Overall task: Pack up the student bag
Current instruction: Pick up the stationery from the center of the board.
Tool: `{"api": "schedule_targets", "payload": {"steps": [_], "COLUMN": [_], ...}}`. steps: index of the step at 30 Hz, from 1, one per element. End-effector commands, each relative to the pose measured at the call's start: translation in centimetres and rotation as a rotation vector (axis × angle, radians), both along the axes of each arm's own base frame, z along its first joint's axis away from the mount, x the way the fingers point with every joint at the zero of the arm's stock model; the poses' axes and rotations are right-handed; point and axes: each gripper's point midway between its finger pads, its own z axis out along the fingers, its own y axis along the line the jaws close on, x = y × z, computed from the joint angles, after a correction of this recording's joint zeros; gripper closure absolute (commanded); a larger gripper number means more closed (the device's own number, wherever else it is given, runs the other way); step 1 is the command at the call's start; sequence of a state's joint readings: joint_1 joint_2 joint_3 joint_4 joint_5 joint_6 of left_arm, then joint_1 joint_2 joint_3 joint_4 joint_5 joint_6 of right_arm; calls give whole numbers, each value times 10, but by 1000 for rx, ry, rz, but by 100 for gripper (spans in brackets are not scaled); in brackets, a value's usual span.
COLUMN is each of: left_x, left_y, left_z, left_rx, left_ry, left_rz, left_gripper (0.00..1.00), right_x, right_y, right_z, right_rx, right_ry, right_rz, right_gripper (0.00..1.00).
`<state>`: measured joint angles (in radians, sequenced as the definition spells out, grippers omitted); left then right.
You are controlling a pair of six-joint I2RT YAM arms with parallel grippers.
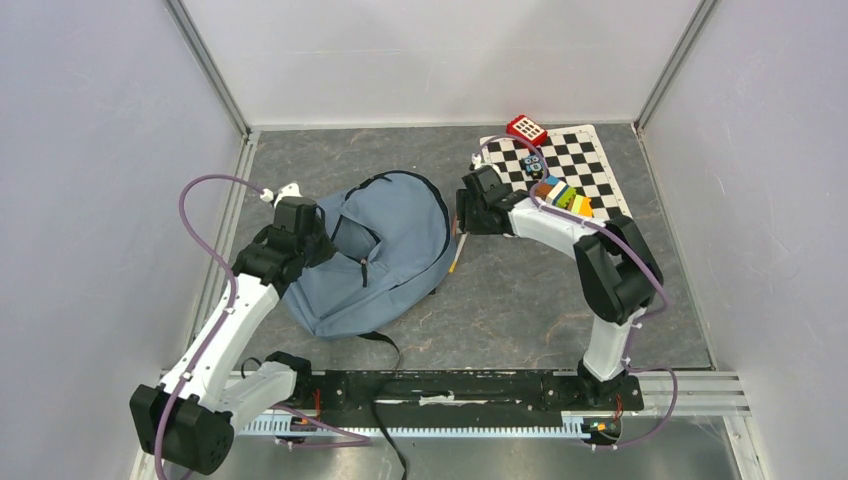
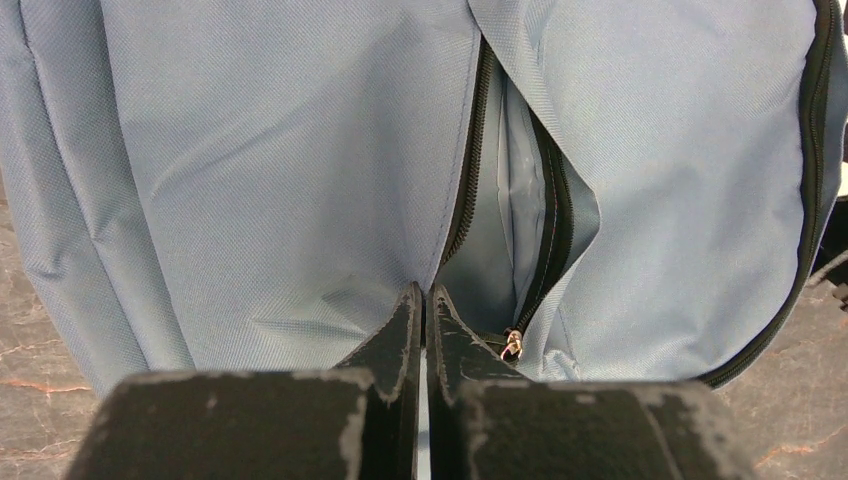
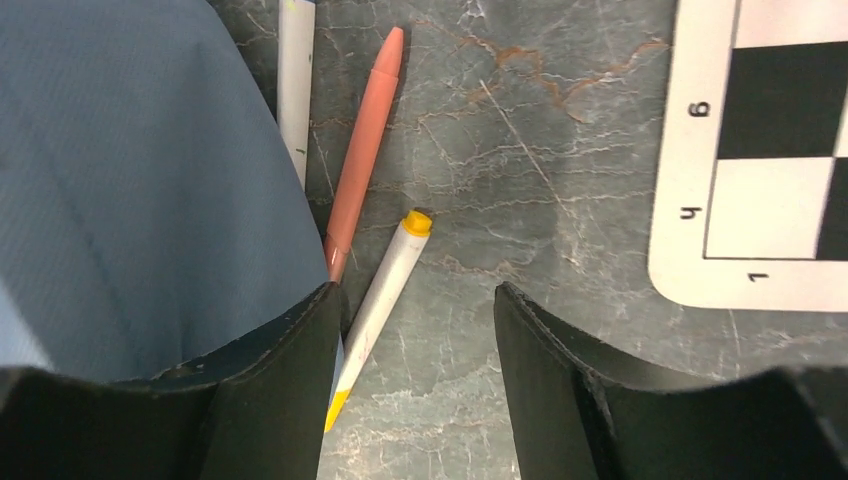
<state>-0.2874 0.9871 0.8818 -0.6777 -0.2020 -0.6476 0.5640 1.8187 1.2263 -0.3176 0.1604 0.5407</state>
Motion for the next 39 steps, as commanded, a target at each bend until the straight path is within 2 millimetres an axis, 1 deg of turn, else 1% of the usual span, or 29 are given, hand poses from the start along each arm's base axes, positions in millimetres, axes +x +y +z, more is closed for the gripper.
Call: {"api": "schedule_targets", "payload": {"steps": [1, 4, 6, 8, 11, 14, 20, 24, 27, 30, 33, 36, 39], "left_x": [-6, -6, -6, -5, -3, -1, 1, 2, 2, 1, 1, 1, 0], "left_y": [4, 3, 2, 1, 1, 1, -1, 0, 1, 1, 3, 4, 4], "left_z": [-1, -3, -3, -3, -2, -2, -2, -2, 0, 1, 2, 4, 3], "left_rx": [-25, -31, -35, -36, -30, -27, -32, -28, -27, -24, -18, -17, -18], "left_ry": [-3, 3, 6, 5, 7, 7, 7, 5, -1, -5, -7, -12, -11], "left_rz": [41, 45, 44, 42, 39, 36, 34, 37, 39, 39, 41, 46, 47], "left_gripper": [98, 98, 98, 98, 98, 98, 98, 98, 98, 98, 98, 98, 98], "right_x": [15, 17, 16, 12, 8, 6, 4, -2, -1, 4, 9, 11, 8], "right_y": [16, 14, 12, 9, 9, 13, 24, 20, 17, 19, 19, 18, 15], "right_z": [1, -11, -21, -26, -29, -30, -39, -45, -45, -40, -33, -25, -23], "right_rx": [13, -48, -85, -115, -133, -136, -159, -187, -207, -214, -239, -258, -247], "right_ry": [14, 40, 65, 79, 84, 84, 99, 119, 104, 73, 33, -20, -37], "right_rz": [-8, -9, -8, -7, 0, 18, 62, 77, 91, 134, 205, 265, 289], "right_gripper": [37, 37, 38, 41, 45, 51, 53, 57, 62, 72, 79, 80, 80]}}
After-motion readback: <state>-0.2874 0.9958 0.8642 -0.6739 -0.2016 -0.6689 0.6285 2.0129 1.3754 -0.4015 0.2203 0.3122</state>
